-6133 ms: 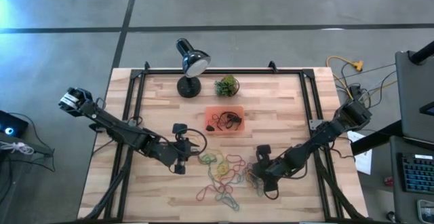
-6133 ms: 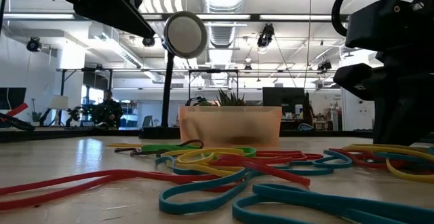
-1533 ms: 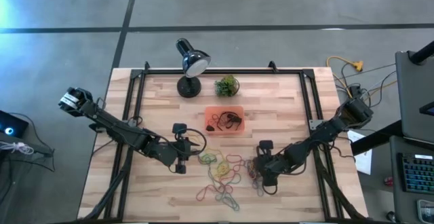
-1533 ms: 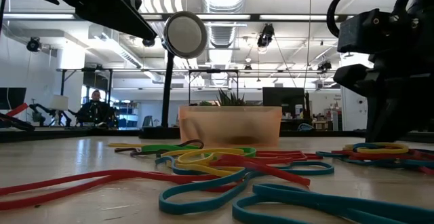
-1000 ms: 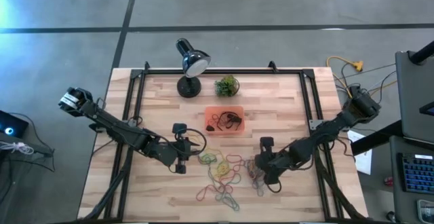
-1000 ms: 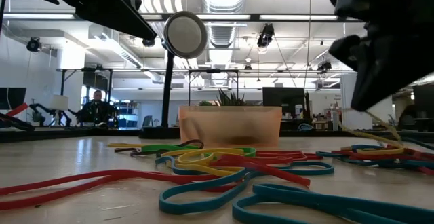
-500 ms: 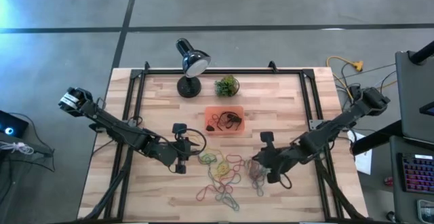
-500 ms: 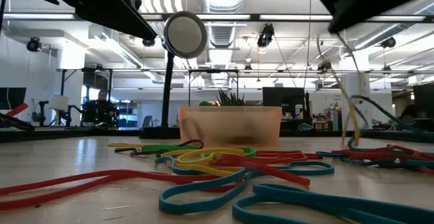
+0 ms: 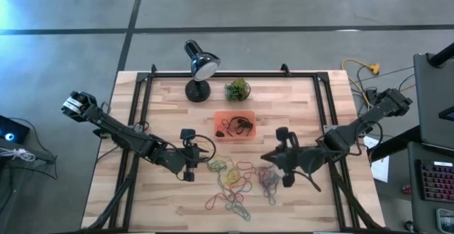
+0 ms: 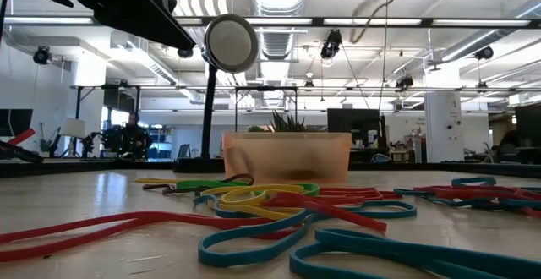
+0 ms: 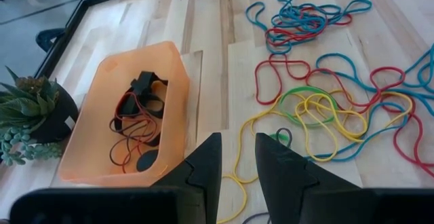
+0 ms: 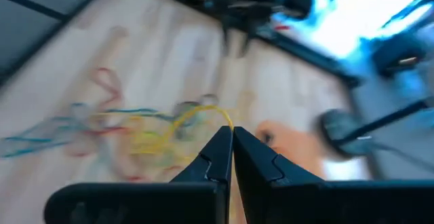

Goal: Pick and place rubber bands into bin
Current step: Put the yellow rubber band into the orange bin

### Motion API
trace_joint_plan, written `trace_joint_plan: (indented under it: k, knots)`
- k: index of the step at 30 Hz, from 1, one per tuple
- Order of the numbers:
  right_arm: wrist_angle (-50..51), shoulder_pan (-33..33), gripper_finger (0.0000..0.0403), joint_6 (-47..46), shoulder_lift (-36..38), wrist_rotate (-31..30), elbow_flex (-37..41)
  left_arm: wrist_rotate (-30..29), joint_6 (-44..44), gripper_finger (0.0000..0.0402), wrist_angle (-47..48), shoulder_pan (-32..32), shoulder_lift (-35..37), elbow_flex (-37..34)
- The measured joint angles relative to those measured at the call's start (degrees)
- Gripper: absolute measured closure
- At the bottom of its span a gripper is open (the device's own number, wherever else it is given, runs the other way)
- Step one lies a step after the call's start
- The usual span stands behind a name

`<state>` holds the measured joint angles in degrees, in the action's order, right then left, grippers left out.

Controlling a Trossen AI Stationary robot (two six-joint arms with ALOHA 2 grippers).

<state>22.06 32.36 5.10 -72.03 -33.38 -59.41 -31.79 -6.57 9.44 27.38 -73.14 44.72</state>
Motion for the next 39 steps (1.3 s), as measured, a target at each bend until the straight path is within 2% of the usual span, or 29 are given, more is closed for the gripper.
trace_joint_plan:
  k: [7,17,28,36,39]
  knots:
    - [-2.0,-5.3,0.0394,6.0,-1.8,-6.7,-1.0,0.0,0.0,0.0327,0.0,0.0,0.0,0.0]
    - [-7.2,-19.0,0.0394,7.8,-8.2,-6.7,0.8,0.0,0.0,0.0327,-0.5,0.0,0.0,0.0]
    - [-18.6,-32.2,0.0394,9.8,-21.1,7.0,0.8,0.0,0.0,0.0327,-0.5,0.0,0.0,0.0]
    - [-17.8,-35.9,0.0394,3.6,-27.2,10.4,0.6,0.0,-0.1,0.0327,-0.4,0.0,0.0,0.0]
    - [-17.3,-36.3,0.0386,2.6,-27.1,14.2,0.6,0.1,-0.5,0.0327,-0.4,0.0,0.0,-0.1]
